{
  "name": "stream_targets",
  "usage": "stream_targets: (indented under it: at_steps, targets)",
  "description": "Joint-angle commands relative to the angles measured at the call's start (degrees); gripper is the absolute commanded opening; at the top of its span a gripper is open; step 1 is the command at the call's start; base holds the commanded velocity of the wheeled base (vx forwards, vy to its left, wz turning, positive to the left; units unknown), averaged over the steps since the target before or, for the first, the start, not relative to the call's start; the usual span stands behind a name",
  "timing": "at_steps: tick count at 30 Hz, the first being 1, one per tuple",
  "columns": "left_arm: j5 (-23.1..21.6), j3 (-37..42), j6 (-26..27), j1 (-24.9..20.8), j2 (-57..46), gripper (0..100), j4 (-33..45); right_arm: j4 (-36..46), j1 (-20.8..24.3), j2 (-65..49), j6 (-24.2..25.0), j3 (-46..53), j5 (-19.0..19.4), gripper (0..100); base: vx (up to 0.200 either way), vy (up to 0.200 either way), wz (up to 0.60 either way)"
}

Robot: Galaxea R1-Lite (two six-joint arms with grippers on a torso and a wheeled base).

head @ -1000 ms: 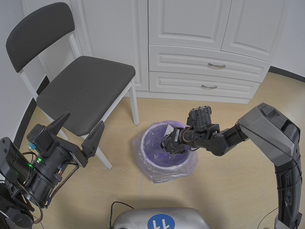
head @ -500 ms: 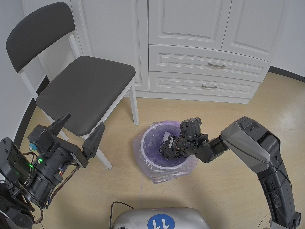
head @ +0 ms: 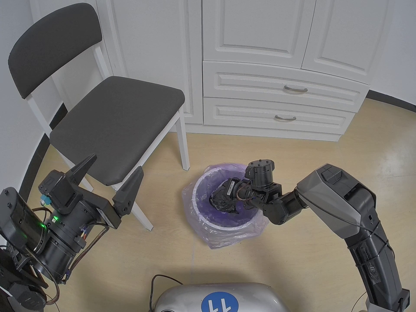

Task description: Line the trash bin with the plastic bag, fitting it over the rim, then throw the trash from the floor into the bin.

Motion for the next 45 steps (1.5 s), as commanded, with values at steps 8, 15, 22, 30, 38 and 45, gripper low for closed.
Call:
stream_targets:
  at_steps: [8, 15, 22, 30, 38, 45]
  targets:
    - [0.0, 0.0, -0.1, 0.0, 0.1, 100, 0.0, 4.1, -0.4, 2.2, -3.1, 0.8, 0.0, 0, 0.0, 0.0, 0.0]
    - [0.0, 0.0, 0.0, 0.0, -0.1, 100, 0.0, 7.7, -0.8, 0.6, -3.0, 0.2, 0.0, 0, 0.0, 0.0, 0.0]
    - [0.0, -0.1, 0.0, 0.0, -0.1, 100, 0.0, 6.4, -0.8, -2.1, -3.3, 2.0, -0.1, 0, 0.0, 0.0, 0.0]
    - [0.0, 0.0, 0.0, 0.0, -0.2, 100, 0.0, 6.7, -0.8, -4.1, -5.8, 4.5, -0.2, 0, 0.0, 0.0, 0.0]
    - [0.0, 0.1, 0.0, 0.0, -0.2, 100, 0.0, 6.6, -0.8, 1.2, -5.3, 0.9, -0.9, 0, 0.0, 0.0, 0.0]
    - [0.0, 0.1, 0.0, 0.0, 0.0, 100, 0.0, 6.7, -1.0, -1.5, -5.9, 2.1, -1.7, 100, 0.0, 0.0, 0.0]
